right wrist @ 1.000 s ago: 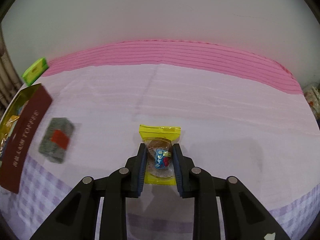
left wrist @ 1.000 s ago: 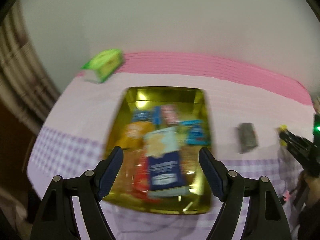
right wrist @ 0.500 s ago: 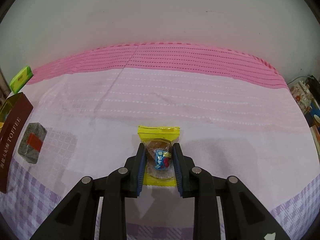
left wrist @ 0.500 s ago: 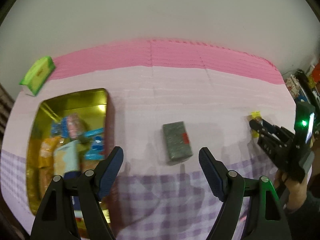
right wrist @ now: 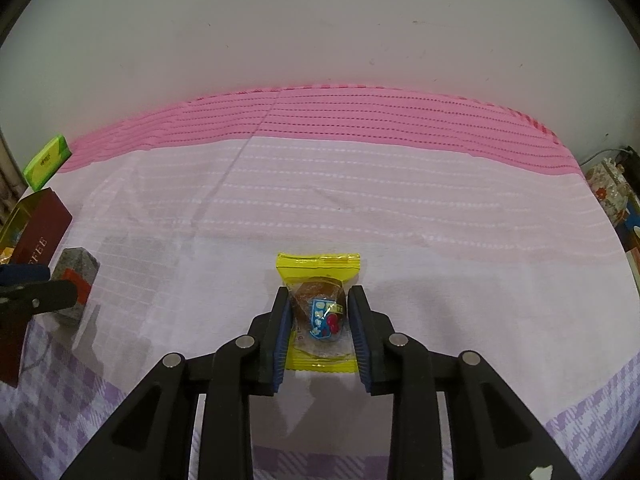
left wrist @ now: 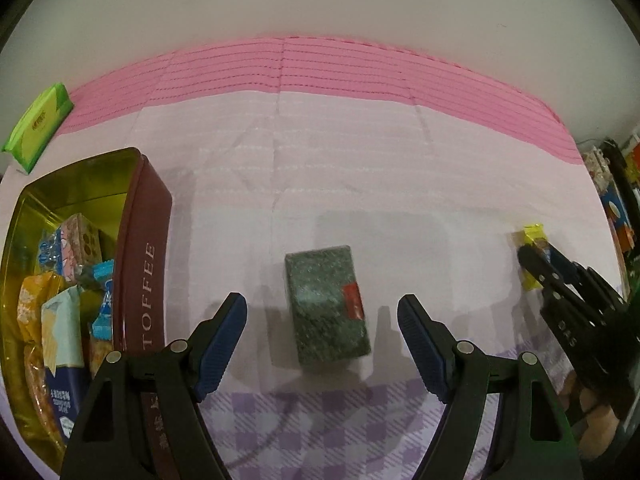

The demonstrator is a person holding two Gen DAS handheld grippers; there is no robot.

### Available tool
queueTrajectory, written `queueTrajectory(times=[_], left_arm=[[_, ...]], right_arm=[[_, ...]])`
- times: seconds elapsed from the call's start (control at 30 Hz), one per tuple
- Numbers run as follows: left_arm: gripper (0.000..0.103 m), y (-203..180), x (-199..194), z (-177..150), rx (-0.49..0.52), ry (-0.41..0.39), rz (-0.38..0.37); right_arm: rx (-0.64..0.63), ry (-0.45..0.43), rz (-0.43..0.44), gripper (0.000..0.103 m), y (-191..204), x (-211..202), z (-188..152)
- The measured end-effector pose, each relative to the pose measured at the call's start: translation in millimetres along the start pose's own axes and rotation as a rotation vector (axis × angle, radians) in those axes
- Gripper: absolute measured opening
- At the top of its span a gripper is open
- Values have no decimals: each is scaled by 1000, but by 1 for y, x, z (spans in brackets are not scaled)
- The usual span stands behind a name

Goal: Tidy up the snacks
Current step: 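Grasp the grey block with the left tool while the right tool holds the yellow candy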

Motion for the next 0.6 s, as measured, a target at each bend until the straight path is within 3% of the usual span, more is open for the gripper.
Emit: queueTrajectory(times=[0.33,0.47,0.6], left_arm=[[77,10,10,7,-18,22,50],[61,13,15,10,-34,32,41],[53,9,12,9,-35,30,22]], right_arm=[[-1,0,3,29,-1,1,0],[-2,0,4,31,-1,1,0],[-5,0,4,32,1,0,-1]])
Point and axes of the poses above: each gripper's, at about its wrist camera, not at the fingertips, and x roughly the way its jaws point, y to its left, z to its top, the point moved 6 cm from there along x, roughly the way its jaws point, and after that the axes turned 7 degrees about -z, right-handed, at the moved point
